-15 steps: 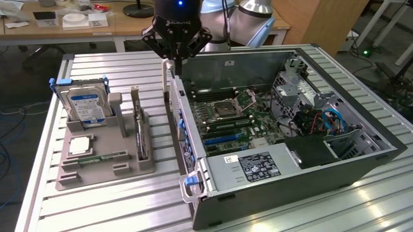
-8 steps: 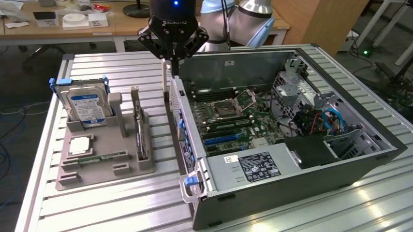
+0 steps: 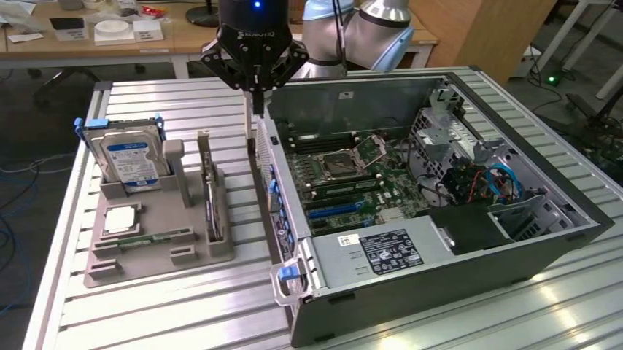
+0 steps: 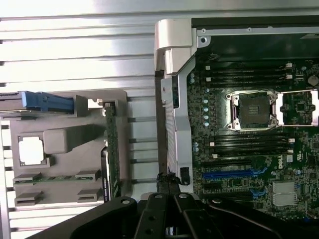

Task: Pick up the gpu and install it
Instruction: 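Reach for the gpu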

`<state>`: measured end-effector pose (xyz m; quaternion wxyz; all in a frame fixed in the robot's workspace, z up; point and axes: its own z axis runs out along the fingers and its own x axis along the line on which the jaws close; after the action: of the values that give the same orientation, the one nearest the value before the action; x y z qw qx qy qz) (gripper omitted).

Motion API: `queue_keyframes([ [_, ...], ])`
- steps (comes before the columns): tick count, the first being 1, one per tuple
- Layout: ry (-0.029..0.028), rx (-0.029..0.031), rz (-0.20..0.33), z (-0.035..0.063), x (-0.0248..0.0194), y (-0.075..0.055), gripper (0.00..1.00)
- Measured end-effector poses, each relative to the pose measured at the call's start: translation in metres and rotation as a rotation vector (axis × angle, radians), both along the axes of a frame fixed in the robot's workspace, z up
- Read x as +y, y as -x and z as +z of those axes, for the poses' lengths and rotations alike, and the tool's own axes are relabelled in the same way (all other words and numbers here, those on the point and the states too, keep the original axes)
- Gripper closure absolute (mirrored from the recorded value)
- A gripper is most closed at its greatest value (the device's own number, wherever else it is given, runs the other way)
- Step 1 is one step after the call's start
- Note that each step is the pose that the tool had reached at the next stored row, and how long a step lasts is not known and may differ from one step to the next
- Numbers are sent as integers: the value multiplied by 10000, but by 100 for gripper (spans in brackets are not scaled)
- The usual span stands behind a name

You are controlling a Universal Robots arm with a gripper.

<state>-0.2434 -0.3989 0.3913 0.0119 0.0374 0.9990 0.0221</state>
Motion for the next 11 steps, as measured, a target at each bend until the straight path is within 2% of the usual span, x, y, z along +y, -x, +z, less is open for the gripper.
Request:
queue_keyframes([
  [11,1,2,0,-1,0,100,89],
])
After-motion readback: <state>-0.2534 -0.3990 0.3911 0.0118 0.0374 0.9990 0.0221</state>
